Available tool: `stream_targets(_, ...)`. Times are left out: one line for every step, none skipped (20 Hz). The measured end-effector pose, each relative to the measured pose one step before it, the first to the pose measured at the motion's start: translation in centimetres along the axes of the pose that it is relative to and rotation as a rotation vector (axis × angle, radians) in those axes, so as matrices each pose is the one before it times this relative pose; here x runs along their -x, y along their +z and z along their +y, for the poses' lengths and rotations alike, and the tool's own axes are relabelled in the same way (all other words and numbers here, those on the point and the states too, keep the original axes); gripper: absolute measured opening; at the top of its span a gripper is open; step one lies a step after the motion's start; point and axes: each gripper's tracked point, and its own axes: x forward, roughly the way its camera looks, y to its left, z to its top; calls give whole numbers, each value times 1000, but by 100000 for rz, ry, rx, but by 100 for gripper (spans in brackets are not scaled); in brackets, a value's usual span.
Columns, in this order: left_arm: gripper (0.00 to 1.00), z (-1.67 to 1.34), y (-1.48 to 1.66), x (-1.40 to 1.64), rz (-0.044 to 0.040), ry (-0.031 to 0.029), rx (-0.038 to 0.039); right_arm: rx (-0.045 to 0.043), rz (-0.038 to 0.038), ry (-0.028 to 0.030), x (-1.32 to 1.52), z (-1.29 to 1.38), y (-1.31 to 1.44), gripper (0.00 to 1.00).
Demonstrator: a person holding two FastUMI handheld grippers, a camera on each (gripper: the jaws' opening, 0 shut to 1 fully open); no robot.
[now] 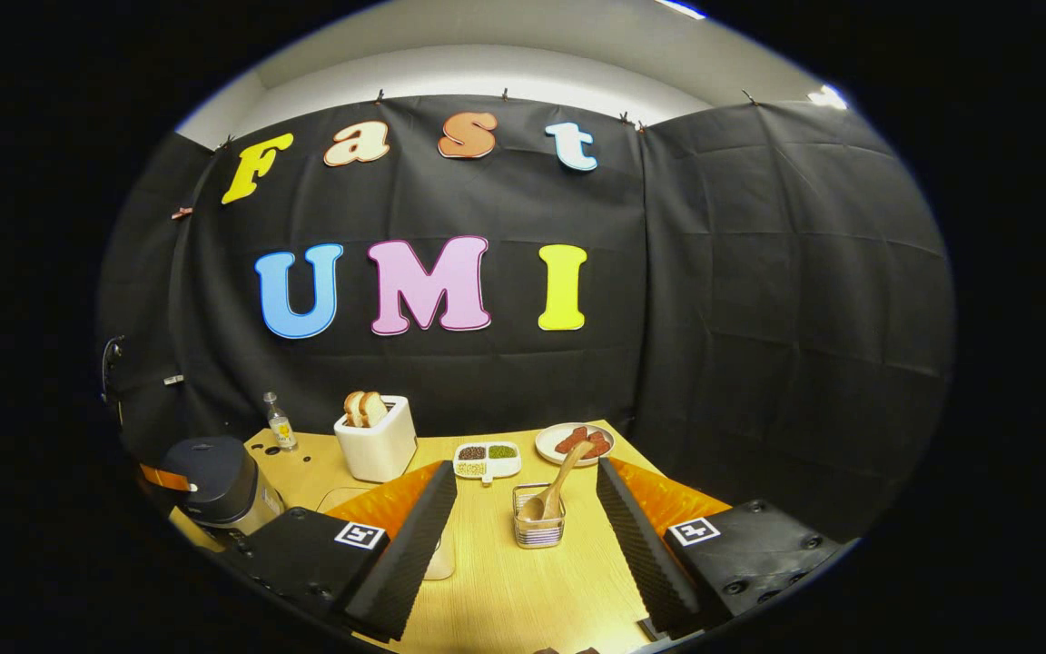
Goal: Close the left gripper, press the button to open the rice cooker; take a wooden spoon from the chopstick holder with the right hand, scoop a spoonful of rice and pour it into the rice cooker, then put the wooden spoon back into the chopstick holder.
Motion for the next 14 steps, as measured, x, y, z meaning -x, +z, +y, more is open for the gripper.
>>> stream_targets(7, -56, 261, 152, -1509, 1126, 685, -134, 328, 632, -132, -203, -54, 97)
stream_targets(7, -64, 290, 510, -1599, 1413, 123, -35, -78, 322, -401, -260, 93, 97)
stream_targets(6, -102, 736, 460, -4116, 1843, 43, -192, -45, 238, -441, -354, 101, 97)
stream_targets(6, -85, 1353, 1024, -5636, 2281, 448, -555, 1, 331, -545, -290, 99, 97)
stream_targets(6, -201, 2030, 709, -6882, 1993, 178, -923, 66, 271, -628, -283, 169, 97)
stream_targets(6, -213, 2187, 890, -7470, 2987, -635, -935, 213, 289, -712, -265, 147, 98)
stream_targets(6, 31, 2447, 793, -7395, 3433, -1339, -894, -66, 376, -645, -178, 163, 98)
stream_targets(6, 83, 1905, 567, -5865, 3049, -1429, -651, -317, 267, -790, -274, 197, 97)
stream_targets(6, 205, 1884, 531, -4639, 3061, -1702, -589, -306, 510, -697, -185, 175, 97)
stream_targets(6, 21, 869, -68, -2002, 2146, -1810, -277, -254, 591, -749, -207, -4, 97)
stream_targets(3, -82, 390, 745, 60, 1505, -1660, 26, -157, 568, -800, -247, -22, 97)
stream_targets(6, -368, -114, 446, -122, 810, -1700, 275, 31, 362, -765, -327, -179, 97)
stream_targets(7, -522, -75, 421, 245, -59, -421, 21, 476, 156, -858, -463, -252, 97)
stream_targets(8, -796, -120, 352, 416, -634, 1186, -317, 813, -11, -837, -493, -380, 97)
